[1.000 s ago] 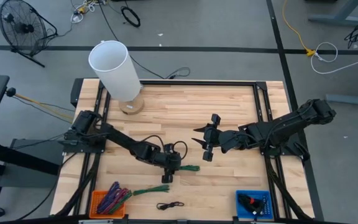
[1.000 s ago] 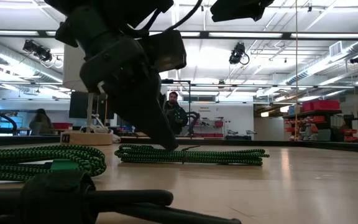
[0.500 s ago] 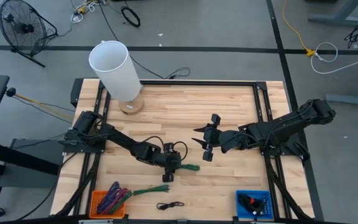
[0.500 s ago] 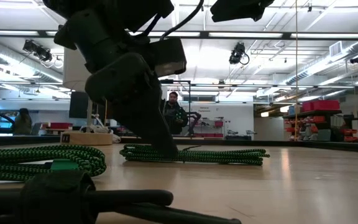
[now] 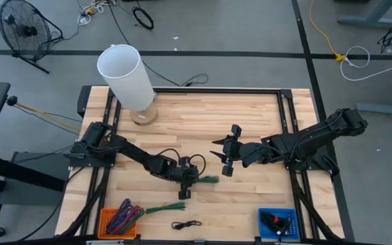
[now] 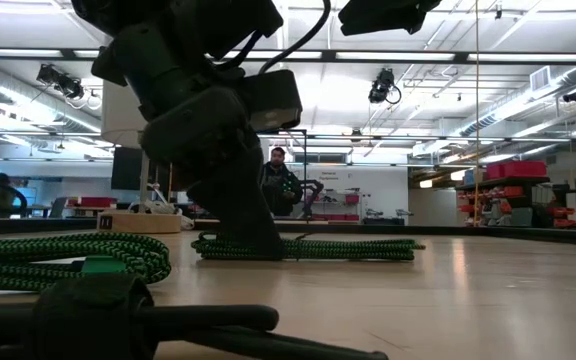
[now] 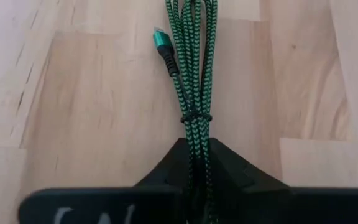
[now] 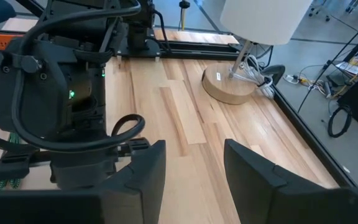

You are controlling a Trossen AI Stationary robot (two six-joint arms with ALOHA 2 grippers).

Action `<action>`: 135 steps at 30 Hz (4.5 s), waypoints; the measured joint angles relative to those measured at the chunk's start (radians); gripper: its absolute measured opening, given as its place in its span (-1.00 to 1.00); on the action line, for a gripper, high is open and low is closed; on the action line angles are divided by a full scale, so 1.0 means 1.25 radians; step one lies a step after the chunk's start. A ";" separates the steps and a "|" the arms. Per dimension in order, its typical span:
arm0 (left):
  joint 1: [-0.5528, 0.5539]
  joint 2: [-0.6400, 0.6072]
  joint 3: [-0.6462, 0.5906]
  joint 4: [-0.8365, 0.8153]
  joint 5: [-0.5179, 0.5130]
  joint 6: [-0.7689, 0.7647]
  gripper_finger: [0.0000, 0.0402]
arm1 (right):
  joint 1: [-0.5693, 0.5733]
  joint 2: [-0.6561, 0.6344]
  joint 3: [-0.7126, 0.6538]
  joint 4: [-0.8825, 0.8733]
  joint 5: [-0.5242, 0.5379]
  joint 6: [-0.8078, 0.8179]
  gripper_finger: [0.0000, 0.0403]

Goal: Pick & Place USB Port
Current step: Put the green patterned charger cable into the orange bin

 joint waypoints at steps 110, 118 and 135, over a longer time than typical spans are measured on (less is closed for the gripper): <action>-0.247 -0.420 -0.001 -0.480 -0.040 -0.365 -0.52 | -0.013 0.000 0.000 0.012 0.022 -0.042 -0.19; -0.191 -0.302 -0.001 -0.439 0.120 -0.302 -0.52 | -0.013 0.000 0.000 0.013 0.022 -0.043 -0.19; -0.186 -0.158 -0.002 -0.332 0.202 -0.309 -0.47 | -0.013 0.000 0.000 0.012 0.022 -0.043 -0.19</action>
